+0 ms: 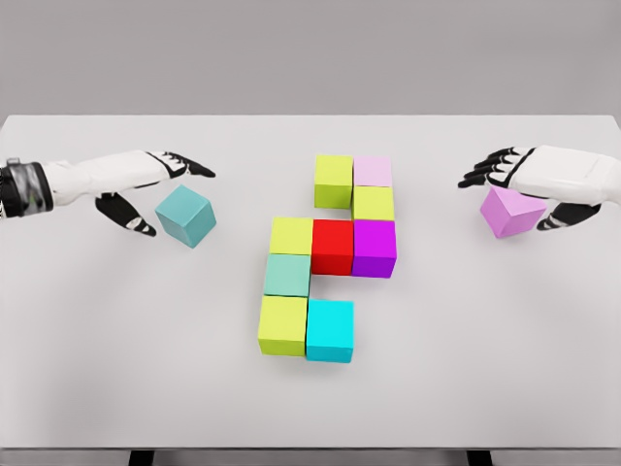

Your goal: Assemble the squares on the desktop into the number 2

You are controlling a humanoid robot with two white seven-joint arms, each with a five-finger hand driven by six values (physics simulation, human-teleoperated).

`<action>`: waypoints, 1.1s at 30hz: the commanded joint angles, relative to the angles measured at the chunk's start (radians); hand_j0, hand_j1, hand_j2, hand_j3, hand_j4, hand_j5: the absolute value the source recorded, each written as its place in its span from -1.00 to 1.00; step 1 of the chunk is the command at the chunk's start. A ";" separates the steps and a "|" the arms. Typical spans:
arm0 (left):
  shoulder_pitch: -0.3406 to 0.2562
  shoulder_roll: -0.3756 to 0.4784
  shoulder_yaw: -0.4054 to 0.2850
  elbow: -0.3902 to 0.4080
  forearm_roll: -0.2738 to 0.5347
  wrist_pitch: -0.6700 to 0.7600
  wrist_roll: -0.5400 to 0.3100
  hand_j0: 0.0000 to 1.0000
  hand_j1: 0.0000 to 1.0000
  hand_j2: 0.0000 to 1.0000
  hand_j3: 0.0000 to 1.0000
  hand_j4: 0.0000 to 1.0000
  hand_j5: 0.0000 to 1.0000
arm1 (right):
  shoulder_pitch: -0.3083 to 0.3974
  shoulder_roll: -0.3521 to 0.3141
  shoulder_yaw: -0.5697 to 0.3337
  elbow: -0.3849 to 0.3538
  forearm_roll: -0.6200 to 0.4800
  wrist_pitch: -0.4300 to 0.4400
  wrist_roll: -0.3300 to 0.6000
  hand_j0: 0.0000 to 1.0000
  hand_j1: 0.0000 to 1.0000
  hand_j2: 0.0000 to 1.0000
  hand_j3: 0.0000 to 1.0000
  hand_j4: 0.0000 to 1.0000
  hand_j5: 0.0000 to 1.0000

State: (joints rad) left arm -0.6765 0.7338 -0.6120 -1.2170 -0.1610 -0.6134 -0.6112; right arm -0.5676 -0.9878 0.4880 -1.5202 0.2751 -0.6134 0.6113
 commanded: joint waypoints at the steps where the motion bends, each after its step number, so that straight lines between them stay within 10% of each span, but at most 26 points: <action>1: 0.000 -0.027 0.000 0.042 -0.014 0.003 0.000 1.00 1.00 1.00 1.00 1.00 1.00 | -0.003 0.017 0.001 0.043 -0.005 0.003 0.000 1.00 1.00 1.00 1.00 1.00 1.00; 33: -0.031 -0.062 -0.048 0.111 -0.025 0.003 0.000 1.00 1.00 1.00 1.00 1.00 1.00 | -0.078 0.132 0.066 0.330 0.010 0.003 0.000 1.00 1.00 1.00 1.00 1.00 1.00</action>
State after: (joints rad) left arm -0.7087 0.6713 -0.6602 -1.1056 -0.1931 -0.6134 -0.6113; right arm -0.6519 -0.8626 0.5540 -1.2049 0.2898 -0.6134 0.6112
